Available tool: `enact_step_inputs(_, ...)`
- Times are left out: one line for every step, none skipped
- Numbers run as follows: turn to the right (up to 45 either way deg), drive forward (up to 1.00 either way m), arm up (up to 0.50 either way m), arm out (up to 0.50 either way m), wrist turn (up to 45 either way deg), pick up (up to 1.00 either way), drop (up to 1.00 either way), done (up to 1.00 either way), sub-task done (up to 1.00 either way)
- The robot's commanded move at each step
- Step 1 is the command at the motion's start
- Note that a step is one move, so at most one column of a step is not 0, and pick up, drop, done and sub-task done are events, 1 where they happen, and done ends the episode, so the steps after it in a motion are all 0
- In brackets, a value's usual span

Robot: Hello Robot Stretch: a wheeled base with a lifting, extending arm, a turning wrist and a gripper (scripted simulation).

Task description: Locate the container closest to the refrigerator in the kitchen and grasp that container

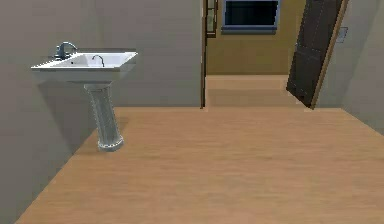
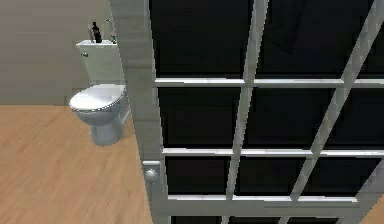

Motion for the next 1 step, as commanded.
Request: enact_step_inputs(9.0, 0.00, 0.00, 0.00, 0.0, 0.00, 0.00, 0.00, 0.00)
